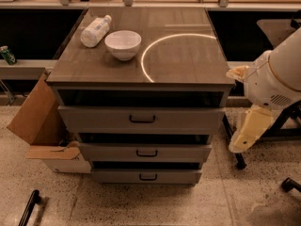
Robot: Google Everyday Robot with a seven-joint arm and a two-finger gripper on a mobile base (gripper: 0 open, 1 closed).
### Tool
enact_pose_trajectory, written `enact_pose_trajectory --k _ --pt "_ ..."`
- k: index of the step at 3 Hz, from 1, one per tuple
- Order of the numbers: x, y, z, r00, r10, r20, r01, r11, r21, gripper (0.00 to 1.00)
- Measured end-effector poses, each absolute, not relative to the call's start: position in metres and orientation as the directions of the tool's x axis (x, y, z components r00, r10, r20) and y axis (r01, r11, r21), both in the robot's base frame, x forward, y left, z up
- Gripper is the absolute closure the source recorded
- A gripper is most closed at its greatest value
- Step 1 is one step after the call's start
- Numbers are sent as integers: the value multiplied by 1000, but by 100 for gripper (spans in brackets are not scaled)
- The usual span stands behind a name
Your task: Open middle drawer
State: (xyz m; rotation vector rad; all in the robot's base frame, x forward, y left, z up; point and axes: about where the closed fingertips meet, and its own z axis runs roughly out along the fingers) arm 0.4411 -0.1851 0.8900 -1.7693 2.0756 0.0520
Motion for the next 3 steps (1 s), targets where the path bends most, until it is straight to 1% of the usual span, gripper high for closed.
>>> enact_pose_trajectory --k 1,2,3 --pt "441 -185 890 -110 -938 -330 -953 194 -233 0" --pt "452 -182 852 -114 -933 -341 -962 189 -197 0" --pt "465 -176 792 -111 -925 -365 -976 171 -138 0"
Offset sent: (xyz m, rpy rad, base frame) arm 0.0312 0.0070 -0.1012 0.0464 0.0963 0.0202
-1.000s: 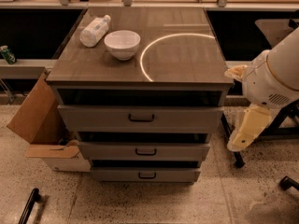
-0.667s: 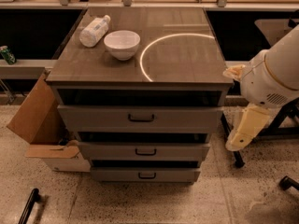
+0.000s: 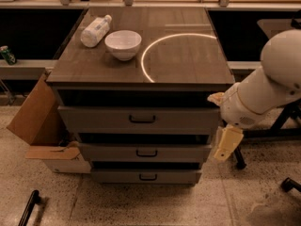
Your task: Open middle drawer
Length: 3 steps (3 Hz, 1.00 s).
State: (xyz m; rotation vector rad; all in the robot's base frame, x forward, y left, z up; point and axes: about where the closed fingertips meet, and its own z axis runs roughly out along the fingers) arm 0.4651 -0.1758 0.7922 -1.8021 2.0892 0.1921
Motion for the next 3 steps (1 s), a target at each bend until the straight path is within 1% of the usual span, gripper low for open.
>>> enact_pose_trajectory --k 1,2,3 --pt "474 -171 734 -114 -918 -380 -982 162 -95 0" --pt "474 -171 734 -114 -918 -380 -982 161 -95 0" --pt "472 -163 713 -66 -933 -354 -988 111 -110 0"
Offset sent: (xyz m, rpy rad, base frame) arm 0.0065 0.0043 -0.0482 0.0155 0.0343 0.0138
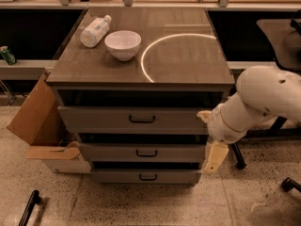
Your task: Open middle drawer
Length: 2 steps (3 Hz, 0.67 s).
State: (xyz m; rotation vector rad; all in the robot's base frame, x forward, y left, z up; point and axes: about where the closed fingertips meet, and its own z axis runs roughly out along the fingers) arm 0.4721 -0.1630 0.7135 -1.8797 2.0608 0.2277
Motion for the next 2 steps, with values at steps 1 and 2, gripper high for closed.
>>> enact_pose_trajectory --k 1,2 --pt "463 -153 675 20 -946 -323 -990 26 -137 0" --pt "457 -148 651 65 -951 -302 -987 -16 -159 0"
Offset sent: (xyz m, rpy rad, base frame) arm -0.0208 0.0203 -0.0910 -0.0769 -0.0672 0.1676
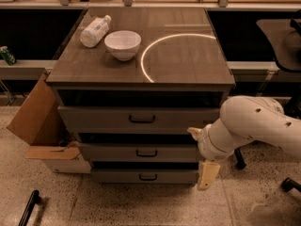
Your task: Open middle drawer
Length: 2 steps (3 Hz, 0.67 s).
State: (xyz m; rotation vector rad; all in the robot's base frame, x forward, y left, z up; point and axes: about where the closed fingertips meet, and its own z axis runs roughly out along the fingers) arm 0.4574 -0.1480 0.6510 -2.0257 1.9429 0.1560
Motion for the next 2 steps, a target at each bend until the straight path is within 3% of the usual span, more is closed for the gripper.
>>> enact_pose_trajectory --k 2 --pt "462 -135 618 98 -946 -310 -987 -53 -149 0"
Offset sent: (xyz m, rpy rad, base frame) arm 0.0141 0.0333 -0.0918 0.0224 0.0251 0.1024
